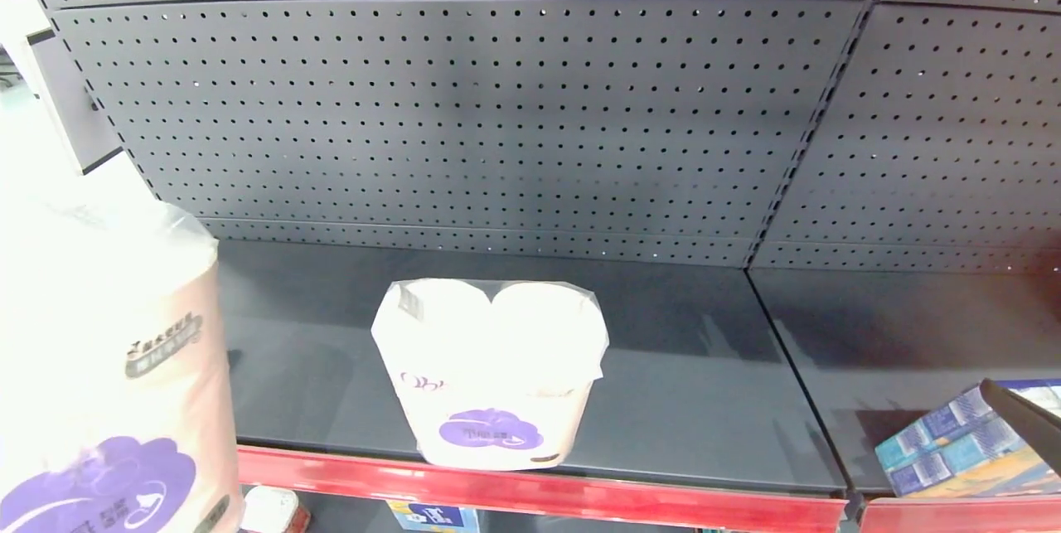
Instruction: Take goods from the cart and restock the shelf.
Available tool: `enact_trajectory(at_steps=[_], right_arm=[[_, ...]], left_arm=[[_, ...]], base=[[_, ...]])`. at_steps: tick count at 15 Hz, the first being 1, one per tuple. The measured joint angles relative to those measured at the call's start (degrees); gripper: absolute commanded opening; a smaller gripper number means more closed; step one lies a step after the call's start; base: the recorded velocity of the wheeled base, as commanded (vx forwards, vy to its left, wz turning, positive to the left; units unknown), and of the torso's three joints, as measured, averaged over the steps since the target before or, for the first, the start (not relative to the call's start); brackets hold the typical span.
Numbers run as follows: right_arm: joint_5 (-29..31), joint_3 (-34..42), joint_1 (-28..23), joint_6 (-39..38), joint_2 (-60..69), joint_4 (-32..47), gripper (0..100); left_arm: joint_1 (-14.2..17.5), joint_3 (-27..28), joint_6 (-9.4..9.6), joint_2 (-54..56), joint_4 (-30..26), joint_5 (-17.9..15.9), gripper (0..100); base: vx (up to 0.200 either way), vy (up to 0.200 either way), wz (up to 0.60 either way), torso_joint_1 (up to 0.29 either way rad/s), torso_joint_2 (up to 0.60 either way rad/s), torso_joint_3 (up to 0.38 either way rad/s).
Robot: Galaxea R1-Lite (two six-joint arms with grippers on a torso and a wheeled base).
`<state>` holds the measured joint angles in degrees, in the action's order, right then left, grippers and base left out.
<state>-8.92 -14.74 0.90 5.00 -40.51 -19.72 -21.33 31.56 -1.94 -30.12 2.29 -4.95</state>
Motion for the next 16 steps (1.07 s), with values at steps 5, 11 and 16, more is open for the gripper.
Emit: enact_trajectory(at_steps=[5,11,16], right_arm=[[0.04,0.02,2.73,0.15,0.57,-0.01,100],[0.06,-0.77,5.62,0.2,1.43,-0.04,100],[-0.07,-1.99,5.99,0.09,1.18,-0.06,100]], left_arm=[[0.3,1.6,-0.02,-12.21,6.3,-0.3,0],[2.9,4.13,0.02,-24.48,15.76,-0.11,0],[4.08,4.16,1.16,-34.89,26.99,-2.68,0]], base=[[0.0,0.0,0.0,0.0,0.0,0.0],[0.0,0.0,0.0,0.0,0.0,0.0],[0.0,0.0,0.0,0.0,0.0,0.0]])
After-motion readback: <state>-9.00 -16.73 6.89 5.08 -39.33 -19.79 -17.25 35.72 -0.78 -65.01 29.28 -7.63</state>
